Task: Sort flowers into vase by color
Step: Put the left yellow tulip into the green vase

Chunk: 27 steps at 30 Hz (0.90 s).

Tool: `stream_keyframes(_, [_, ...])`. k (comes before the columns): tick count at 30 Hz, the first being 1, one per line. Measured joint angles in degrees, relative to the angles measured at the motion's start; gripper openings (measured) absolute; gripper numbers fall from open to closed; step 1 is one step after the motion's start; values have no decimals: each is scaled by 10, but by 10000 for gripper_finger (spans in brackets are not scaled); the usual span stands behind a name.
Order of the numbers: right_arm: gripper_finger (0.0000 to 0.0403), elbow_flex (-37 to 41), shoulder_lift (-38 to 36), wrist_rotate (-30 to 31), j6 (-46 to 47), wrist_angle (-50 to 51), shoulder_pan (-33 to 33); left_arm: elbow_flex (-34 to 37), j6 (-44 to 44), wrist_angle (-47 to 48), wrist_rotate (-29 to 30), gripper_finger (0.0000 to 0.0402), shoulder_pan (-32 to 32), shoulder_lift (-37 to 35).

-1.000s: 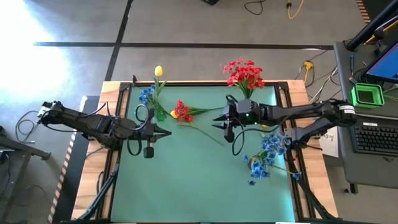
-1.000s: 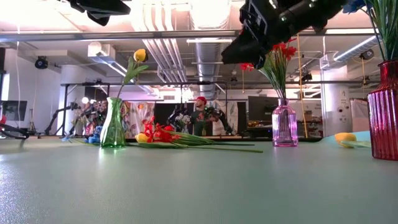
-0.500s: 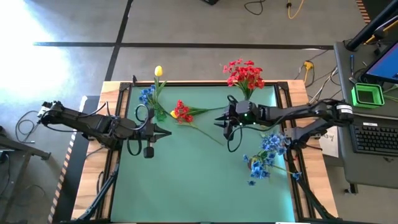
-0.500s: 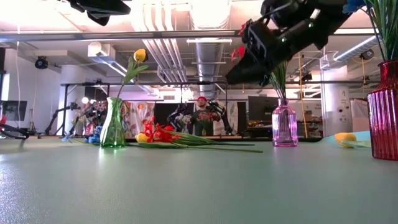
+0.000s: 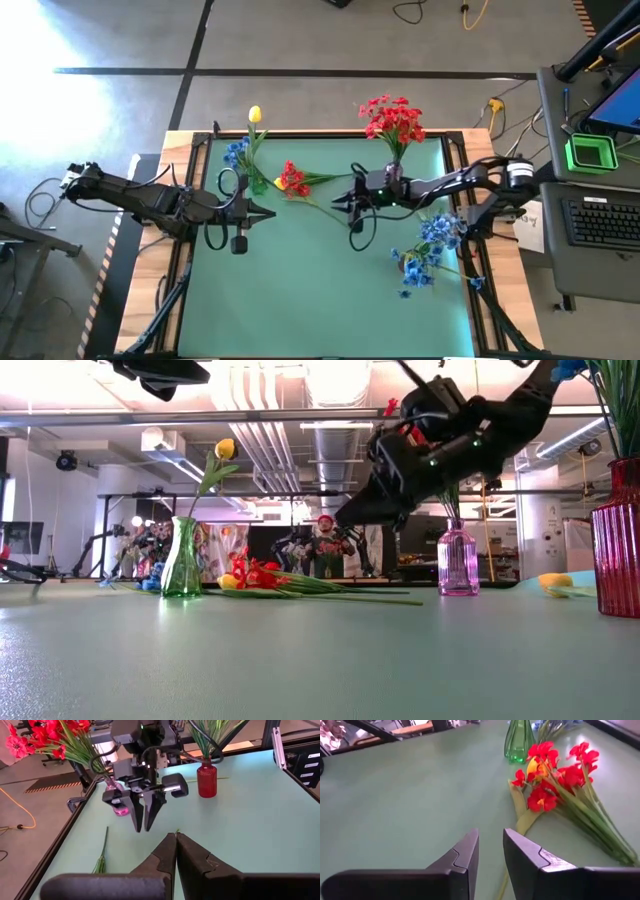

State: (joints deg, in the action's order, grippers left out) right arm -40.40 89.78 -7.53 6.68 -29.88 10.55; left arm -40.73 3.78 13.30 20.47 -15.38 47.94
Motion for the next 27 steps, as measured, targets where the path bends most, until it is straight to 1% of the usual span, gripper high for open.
stream_keyframes(6, [74,-1,22,0,2,-9,0,0,2,0,1,0,1,0])
stream_keyframes(11, [77,-1,35,2,4,-4,0,0,2,-3,1,0,1,0])
stream_keyframes(15, [75,-1,55,30,2,-9,0,0,2,-5,2,0,1,0])
stream_keyframes(18, [76,-1,70,32,2,-11,0,0,2,-6,2,0,1,0])
stream_keyframes(22, [89,-1,89,31,9,-24,-2,0,2,-6,2,0,1,2])
stream_keyframes(27, [120,-1,99,31,10,-22,-2,0,2,-6,2,0,2,4])
